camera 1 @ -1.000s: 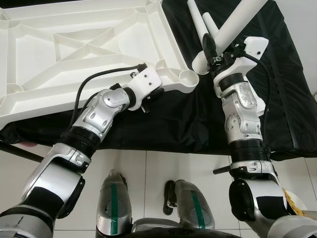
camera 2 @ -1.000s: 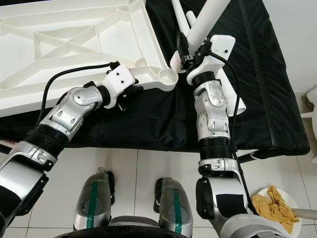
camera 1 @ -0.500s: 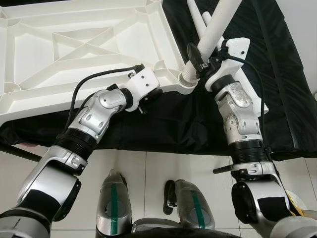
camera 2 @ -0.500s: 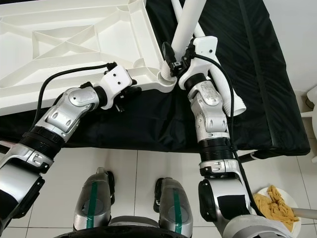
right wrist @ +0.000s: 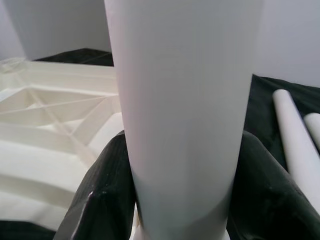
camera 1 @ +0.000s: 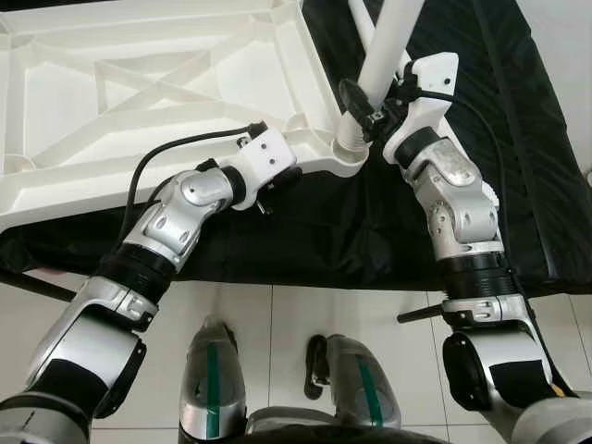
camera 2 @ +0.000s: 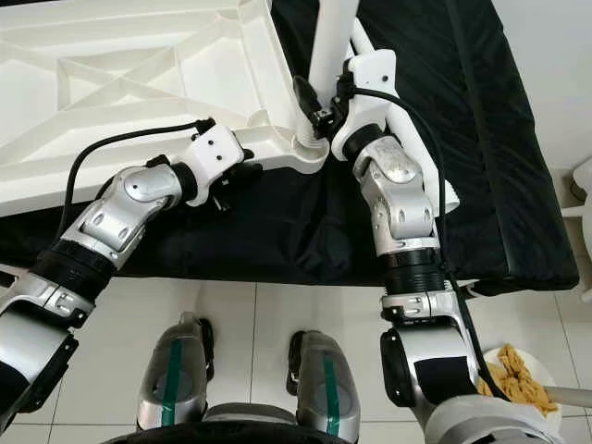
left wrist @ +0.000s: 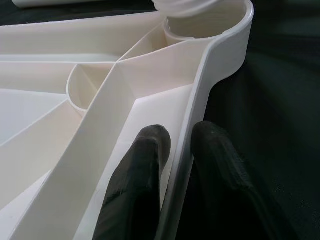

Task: Building children table

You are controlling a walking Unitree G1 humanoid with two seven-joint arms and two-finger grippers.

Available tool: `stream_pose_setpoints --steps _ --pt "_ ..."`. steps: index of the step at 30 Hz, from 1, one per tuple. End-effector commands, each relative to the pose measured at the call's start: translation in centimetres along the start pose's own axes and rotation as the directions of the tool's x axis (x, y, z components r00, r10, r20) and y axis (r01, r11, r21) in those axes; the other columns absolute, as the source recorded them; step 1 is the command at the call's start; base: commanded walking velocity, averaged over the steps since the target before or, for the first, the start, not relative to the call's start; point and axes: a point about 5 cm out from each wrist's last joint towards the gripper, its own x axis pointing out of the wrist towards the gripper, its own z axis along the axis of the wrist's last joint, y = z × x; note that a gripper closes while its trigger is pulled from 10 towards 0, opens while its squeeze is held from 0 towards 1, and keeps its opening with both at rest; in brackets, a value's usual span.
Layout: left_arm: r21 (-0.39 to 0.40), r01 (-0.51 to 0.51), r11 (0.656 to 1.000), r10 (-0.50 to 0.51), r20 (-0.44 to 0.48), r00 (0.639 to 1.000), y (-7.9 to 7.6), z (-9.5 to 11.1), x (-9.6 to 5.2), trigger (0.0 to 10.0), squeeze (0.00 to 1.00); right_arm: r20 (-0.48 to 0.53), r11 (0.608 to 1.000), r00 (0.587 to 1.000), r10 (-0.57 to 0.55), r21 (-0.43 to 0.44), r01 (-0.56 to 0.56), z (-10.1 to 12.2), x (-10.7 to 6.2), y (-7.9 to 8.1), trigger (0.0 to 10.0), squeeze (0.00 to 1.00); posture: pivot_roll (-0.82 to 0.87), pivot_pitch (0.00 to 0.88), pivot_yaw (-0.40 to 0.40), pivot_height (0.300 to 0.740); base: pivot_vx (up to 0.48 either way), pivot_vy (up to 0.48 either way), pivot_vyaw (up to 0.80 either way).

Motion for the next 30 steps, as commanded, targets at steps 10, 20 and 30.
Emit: stream_pose_setpoints --steps 10,20,30 --pt "0.009 0.120 0.993 -0.120 -0.006 0.993 -0.5 0.0 -0.1 10.0 0.00 -0.087 0.997 0.994 0.065 -0.035 -0.068 -1.1 -0.8 0.9 10.0 0.00 0.04 0.065 -0.048 0.740 0.000 0.000 0.00" --pt "0.010 0.113 0.994 -0.112 -0.003 0.994 -0.2 0.2 -0.3 10.0 0.00 -0.144 1.000 0.990 -0.007 -0.015 0.005 -2.2 -1.2 0.3 10.0 0.00 0.04 0.066 -0.042 0.740 0.000 0.000 0.00" --pt "0.019 0.106 0.994 -0.106 0.002 0.994 0.0 0.3 -0.4 10.0 0.00 -0.158 0.997 0.985 -0.067 0.018 0.071 -3.0 -1.3 -0.2 10.0 0.00 0.05 0.061 -0.040 0.740 0.000 0.000 0.00"
